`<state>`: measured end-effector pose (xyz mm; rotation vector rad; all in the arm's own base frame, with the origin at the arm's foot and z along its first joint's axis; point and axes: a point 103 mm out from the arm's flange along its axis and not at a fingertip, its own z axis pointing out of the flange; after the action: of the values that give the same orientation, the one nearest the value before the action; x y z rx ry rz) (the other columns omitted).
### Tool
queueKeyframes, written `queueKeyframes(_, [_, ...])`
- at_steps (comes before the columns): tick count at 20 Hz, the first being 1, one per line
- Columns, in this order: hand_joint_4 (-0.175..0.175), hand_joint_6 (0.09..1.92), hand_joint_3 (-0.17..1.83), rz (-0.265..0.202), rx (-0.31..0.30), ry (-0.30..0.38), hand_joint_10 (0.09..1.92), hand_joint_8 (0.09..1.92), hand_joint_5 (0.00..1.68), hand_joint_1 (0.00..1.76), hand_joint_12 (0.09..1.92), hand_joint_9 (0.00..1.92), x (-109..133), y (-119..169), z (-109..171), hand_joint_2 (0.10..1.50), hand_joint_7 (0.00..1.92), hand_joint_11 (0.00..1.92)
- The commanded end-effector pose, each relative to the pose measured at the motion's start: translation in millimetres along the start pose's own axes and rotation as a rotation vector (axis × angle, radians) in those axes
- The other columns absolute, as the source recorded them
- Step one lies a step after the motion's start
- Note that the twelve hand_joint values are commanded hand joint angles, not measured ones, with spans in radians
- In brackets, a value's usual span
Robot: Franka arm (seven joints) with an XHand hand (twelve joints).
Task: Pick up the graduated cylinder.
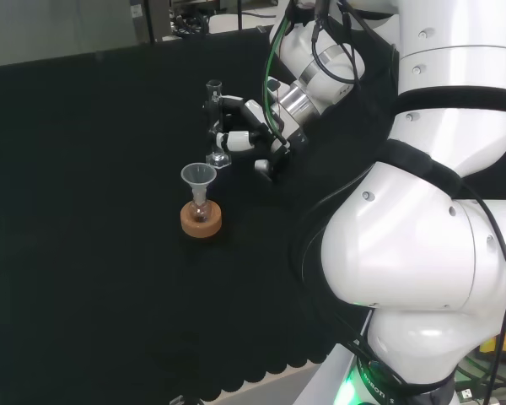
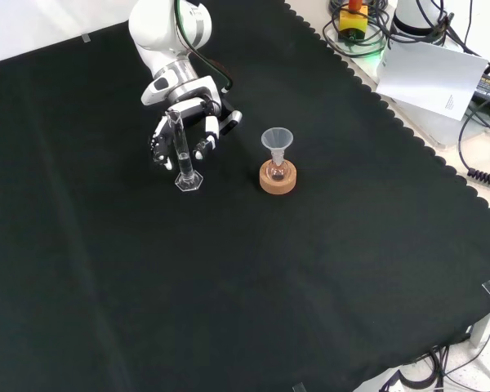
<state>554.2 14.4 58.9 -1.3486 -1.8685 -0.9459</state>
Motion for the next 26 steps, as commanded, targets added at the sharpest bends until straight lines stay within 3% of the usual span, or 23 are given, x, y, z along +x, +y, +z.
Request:
queueKeyframes(1, [-0.014, 0.59, 0.67, -0.004, -0.001, 0.003, 0.37, 0.59, 0.58, 1.05, 1.15, 0.99, -0.2, 0.9, -0.3, 0.7, 0.67, 0.72])
queueKeyframes(13, [-0.01, 0.62, 0.67, -0.023, -0.007, 0.058, 0.33, 0.57, 0.55, 1.05, 1.13, 0.97, -4.0, 0.3, 0.1, 0.7, 0.66, 0.72])
queueKeyframes(26, [-0.008, 0.68, 0.64, -0.035, -0.013, 0.044, 0.3, 0.59, 0.62, 1.07, 1.02, 1.07, 0.0, 4.1, 2.1, 0.74, 0.72, 0.89])
